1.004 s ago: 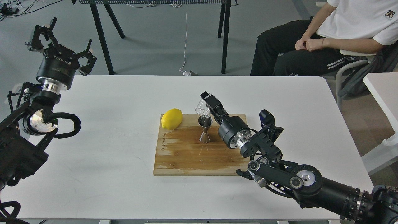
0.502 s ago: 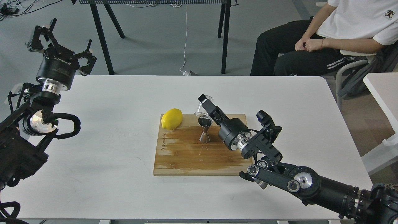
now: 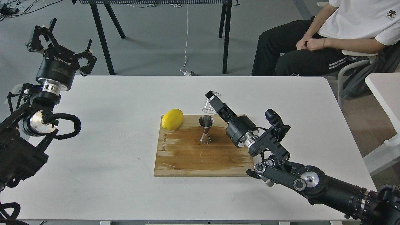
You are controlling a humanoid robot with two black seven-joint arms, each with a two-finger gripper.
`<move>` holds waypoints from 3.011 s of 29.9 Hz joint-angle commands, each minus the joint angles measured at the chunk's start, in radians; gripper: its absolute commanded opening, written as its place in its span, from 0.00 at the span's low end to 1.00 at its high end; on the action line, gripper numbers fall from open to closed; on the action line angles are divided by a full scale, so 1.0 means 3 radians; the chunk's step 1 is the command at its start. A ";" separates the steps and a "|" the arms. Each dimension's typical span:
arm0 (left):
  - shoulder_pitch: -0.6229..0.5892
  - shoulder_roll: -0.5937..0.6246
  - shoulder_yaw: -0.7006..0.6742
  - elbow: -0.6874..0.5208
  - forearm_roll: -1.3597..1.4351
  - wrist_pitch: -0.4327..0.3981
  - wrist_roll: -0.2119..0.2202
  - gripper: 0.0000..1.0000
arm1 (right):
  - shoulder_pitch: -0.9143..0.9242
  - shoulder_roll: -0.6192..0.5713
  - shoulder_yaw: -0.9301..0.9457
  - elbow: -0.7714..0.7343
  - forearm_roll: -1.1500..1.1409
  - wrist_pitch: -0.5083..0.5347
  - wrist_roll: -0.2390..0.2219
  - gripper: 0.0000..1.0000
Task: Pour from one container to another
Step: 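Carry the clear cup with the right gripper back toward its spot, then set the clear cup down, open the right gripper and withdraw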
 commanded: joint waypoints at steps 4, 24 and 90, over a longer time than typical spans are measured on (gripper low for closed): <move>0.0000 0.0015 0.0000 0.0000 -0.0002 0.0000 0.0000 1.00 | -0.0040 -0.0376 0.0354 0.0524 0.1353 0.0000 -0.0163 0.29; 0.0000 -0.0005 0.0021 -0.0005 0.0003 0.0005 0.0000 1.00 | -0.1124 -0.0485 0.2343 -0.0547 0.4222 0.1413 -0.1221 0.29; 0.0005 0.0010 0.0011 -0.0036 0.0003 0.0005 -0.0005 1.00 | -0.1181 -0.0392 0.2313 -0.1142 0.4387 0.3029 -0.1350 0.99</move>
